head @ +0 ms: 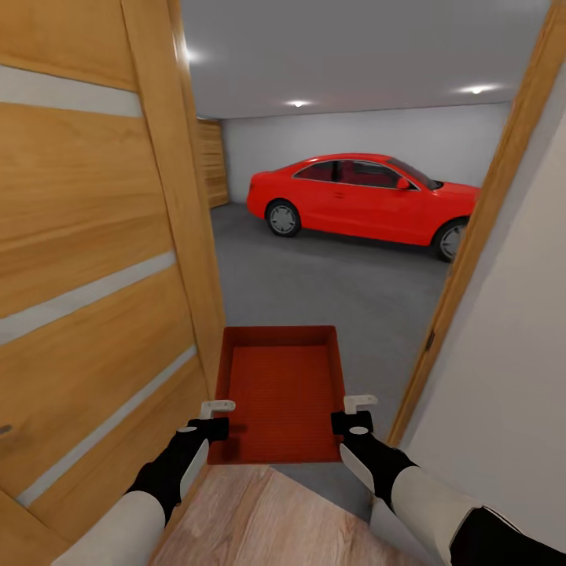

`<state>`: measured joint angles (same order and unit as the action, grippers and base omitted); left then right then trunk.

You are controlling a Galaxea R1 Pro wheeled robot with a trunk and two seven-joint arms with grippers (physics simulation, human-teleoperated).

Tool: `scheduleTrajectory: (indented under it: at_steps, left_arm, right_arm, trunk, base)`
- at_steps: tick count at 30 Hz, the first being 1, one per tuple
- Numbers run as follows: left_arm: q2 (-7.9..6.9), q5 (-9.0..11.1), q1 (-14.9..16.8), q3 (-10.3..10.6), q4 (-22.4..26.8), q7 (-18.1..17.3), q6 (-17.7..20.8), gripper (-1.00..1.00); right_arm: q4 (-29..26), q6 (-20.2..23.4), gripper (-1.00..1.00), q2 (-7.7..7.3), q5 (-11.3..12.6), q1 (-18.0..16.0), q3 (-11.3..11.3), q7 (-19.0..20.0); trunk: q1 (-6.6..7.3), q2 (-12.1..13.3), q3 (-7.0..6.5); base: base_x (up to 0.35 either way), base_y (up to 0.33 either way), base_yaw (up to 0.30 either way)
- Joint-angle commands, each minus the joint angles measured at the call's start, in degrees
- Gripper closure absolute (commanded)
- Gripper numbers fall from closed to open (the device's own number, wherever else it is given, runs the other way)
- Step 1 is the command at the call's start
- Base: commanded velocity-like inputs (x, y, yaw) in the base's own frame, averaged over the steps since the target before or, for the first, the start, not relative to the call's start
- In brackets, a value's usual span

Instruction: Move the two storage containers from the living room to the garage. In the garage, place one container on the floor and stack the other container on top of it (either order is fine).

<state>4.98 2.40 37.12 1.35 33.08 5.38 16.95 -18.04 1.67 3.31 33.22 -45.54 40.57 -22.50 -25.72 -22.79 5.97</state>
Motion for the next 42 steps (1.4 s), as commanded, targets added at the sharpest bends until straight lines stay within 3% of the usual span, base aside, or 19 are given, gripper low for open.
scheduleTrajectory:
  at_steps: [1,42]
  left_arm:
    - [-0.06,-0.25,0.06,0.49,0.23,0.68,-0.76,1.00]
    - [-0.06,-0.34,0.06,0.59,0.32,0.68,-0.75,1.00]
  right_arm:
    - [1.51,2.15,1.00,-0.06,1.50,-0.08,1.00,-0.61]
    - [1.60,2.15,1.00,-0.06,1.50,-0.08,0.93,-0.61]
  trunk:
    - [-0.06,-0.13,0.12]
    - [-0.06,-0.13,0.12]
  base:
    - [0.206,0.173,0.000]
    - [0.022,0.015,0.000]
